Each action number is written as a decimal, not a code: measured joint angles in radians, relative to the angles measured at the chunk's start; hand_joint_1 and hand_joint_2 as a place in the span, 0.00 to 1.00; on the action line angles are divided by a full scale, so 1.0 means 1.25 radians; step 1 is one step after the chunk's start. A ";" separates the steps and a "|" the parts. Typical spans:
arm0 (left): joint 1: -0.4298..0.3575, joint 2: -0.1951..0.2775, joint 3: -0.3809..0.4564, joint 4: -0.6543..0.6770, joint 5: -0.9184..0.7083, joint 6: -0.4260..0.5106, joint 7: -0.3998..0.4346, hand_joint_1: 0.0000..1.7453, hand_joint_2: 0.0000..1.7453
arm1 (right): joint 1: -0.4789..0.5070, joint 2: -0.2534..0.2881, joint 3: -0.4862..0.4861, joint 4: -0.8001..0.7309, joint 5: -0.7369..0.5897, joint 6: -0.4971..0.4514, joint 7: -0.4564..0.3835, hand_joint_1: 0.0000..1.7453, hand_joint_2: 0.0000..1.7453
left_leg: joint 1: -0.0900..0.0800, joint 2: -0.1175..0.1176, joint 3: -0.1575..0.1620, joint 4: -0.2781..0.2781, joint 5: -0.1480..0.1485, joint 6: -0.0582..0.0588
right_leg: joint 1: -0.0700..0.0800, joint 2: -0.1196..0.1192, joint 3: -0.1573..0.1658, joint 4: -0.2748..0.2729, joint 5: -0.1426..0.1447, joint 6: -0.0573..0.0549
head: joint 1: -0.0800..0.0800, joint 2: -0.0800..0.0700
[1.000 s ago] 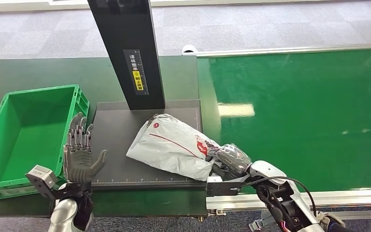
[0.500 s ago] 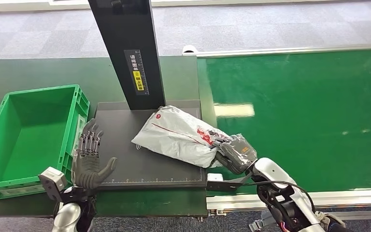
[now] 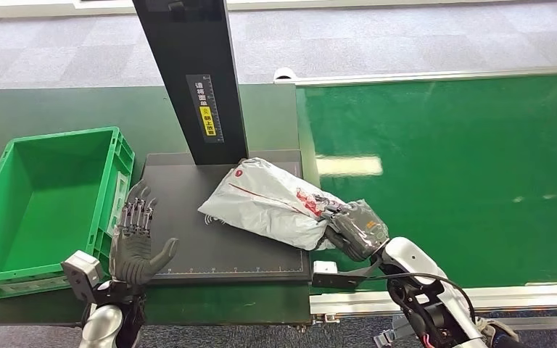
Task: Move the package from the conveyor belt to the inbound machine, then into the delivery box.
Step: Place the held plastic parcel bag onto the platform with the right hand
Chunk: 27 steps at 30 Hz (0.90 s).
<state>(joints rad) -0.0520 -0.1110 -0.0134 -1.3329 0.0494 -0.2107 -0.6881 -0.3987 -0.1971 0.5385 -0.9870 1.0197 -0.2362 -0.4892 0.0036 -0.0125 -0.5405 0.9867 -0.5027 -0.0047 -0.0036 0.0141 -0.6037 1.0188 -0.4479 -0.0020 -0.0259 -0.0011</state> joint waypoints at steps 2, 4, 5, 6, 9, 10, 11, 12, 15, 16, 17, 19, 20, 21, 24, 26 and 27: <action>-0.004 0.000 -0.003 0.006 -0.001 -0.006 -0.003 0.00 1.00 | 0.000 0.010 -0.001 0.000 0.010 -0.027 -0.026 1.00 1.00 | 0.000 0.000 0.000 0.000 0.000 0.000 | 0.000 0.000 0.000 0.000 0.000 0.000 | 0.000 0.000; -0.013 0.001 -0.008 0.015 -0.001 -0.014 -0.007 0.00 1.00 | -0.006 0.026 0.002 0.007 0.028 -0.051 -0.051 1.00 1.00 | 0.000 0.000 0.000 0.000 0.000 0.000 | 0.000 0.000 0.000 0.000 0.000 0.000 | 0.000 0.000; -0.019 0.001 -0.011 0.019 0.000 -0.017 -0.007 0.00 1.00 | -0.014 0.033 0.006 0.017 0.035 -0.050 -0.052 1.00 1.00 | 0.000 0.000 0.000 0.000 0.000 0.000 | 0.000 0.000 0.000 0.000 0.000 0.000 | 0.000 0.000; -0.025 0.001 -0.013 0.023 0.000 -0.019 -0.007 0.00 1.00 | -0.026 0.040 0.011 0.031 0.041 -0.049 -0.053 1.00 1.00 | 0.000 0.000 0.000 0.000 0.000 0.000 | 0.000 0.000 0.000 0.000 0.000 0.000 | 0.000 0.000; -0.044 0.001 -0.022 0.037 0.005 -0.026 -0.008 0.00 1.00 | -0.077 0.071 0.032 0.109 0.057 -0.046 -0.058 1.00 1.00 | 0.000 0.000 0.000 0.000 0.000 0.000 | 0.000 0.000 0.000 0.000 0.000 0.000 | 0.000 0.000; -0.049 0.001 -0.025 0.043 0.007 -0.028 -0.008 0.00 1.00 | -0.093 0.083 0.040 0.139 0.062 -0.042 -0.061 1.00 1.00 | 0.000 0.000 0.000 0.000 0.001 0.000 | 0.000 0.000 0.000 0.000 0.000 0.000 | 0.000 0.000; -0.053 0.001 -0.028 0.048 0.009 -0.030 -0.008 0.00 1.00 | -0.108 0.093 0.048 0.167 0.066 -0.037 -0.065 1.00 1.00 | 0.000 0.000 0.000 0.000 0.001 0.000 | 0.000 0.000 0.000 0.000 0.000 0.000 | 0.000 0.000; -0.058 0.002 -0.031 0.053 0.010 -0.031 -0.008 0.00 1.00 | -0.123 0.104 0.057 0.194 0.072 -0.029 -0.070 1.00 1.00 | 0.000 0.000 0.000 0.000 0.001 0.000 | 0.000 0.000 0.000 0.000 0.000 0.000 | 0.000 0.000; -0.077 0.003 -0.040 0.071 0.014 -0.036 -0.008 0.00 1.00 | -0.169 0.142 0.092 0.281 0.095 -0.005 -0.082 1.00 1.00 | 0.000 0.000 0.000 0.000 0.001 0.000 | 0.000 0.000 0.000 0.000 0.001 0.000 | 0.000 0.000; -0.083 0.004 -0.043 0.077 0.017 -0.037 -0.008 0.00 1.00 | -0.182 0.155 0.106 0.305 0.101 0.000 -0.084 1.00 1.00 | 0.000 0.000 0.001 0.000 0.001 0.000 | 0.000 0.000 0.000 0.000 0.000 0.000 | 0.000 0.000; -0.088 0.005 -0.045 0.082 0.019 -0.039 -0.008 0.00 1.00 | -0.194 0.168 0.119 0.326 0.105 0.003 -0.085 1.00 1.00 | 0.000 0.000 0.001 0.000 0.001 0.000 | 0.000 0.000 0.000 0.000 0.000 0.000 | 0.000 0.000; -0.095 0.006 -0.050 0.091 0.022 -0.041 -0.008 0.00 1.00 | -0.212 0.190 0.140 0.359 0.110 0.005 -0.085 0.97 1.00 | 0.000 0.001 0.001 0.000 0.001 0.000 | 0.000 0.000 0.000 0.000 0.000 0.000 | 0.000 0.000; -0.098 0.006 -0.051 0.095 0.023 -0.042 -0.009 0.00 1.00 | -0.219 0.200 0.148 0.371 0.111 0.006 -0.085 0.87 1.00 | 0.000 0.001 0.001 0.000 0.001 0.000 | 0.001 0.000 0.000 0.000 0.000 0.000 | 0.000 0.000; -0.100 0.007 -0.053 0.098 0.024 -0.042 -0.009 0.00 1.00 | -0.225 0.209 0.155 0.381 0.112 0.008 -0.083 0.68 1.00 | 0.000 0.001 0.001 0.000 0.001 0.000 | 0.001 0.000 0.000 0.000 0.000 0.000 | 0.000 0.000; -0.107 0.008 -0.058 0.105 0.024 -0.044 -0.009 0.00 1.00 | -0.242 0.234 0.175 0.407 0.113 0.013 -0.071 0.09 1.00 | 0.000 0.001 0.001 0.000 0.001 0.000 | 0.001 0.000 0.000 0.000 0.000 0.000 | 0.000 0.000; -0.112 0.008 -0.060 0.111 0.024 -0.046 -0.009 0.00 1.00 | -0.250 0.246 0.185 0.420 0.111 0.005 -0.064 0.00 1.00 | 0.000 0.001 0.001 0.000 0.001 0.000 | 0.000 0.000 0.000 0.000 0.000 0.000 | 0.000 0.000; -0.115 0.008 -0.061 0.114 0.024 -0.047 -0.009 0.00 1.00 | -0.254 0.251 0.191 0.426 0.110 -0.002 -0.062 0.00 1.00 | 0.000 0.001 0.001 0.000 0.001 0.000 | 0.000 0.000 0.000 0.000 0.001 0.000 | 0.000 0.000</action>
<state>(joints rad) -0.1957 -0.1008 -0.0898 -1.1908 0.0797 -0.2690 -0.6989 -0.7158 0.1170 0.7767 -0.4548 1.1571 -0.2392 -0.5664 0.0038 -0.0114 -0.5393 0.9866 -0.5018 -0.0048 -0.0030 0.0147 -0.6032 1.0193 -0.4473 -0.0026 -0.0256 -0.0011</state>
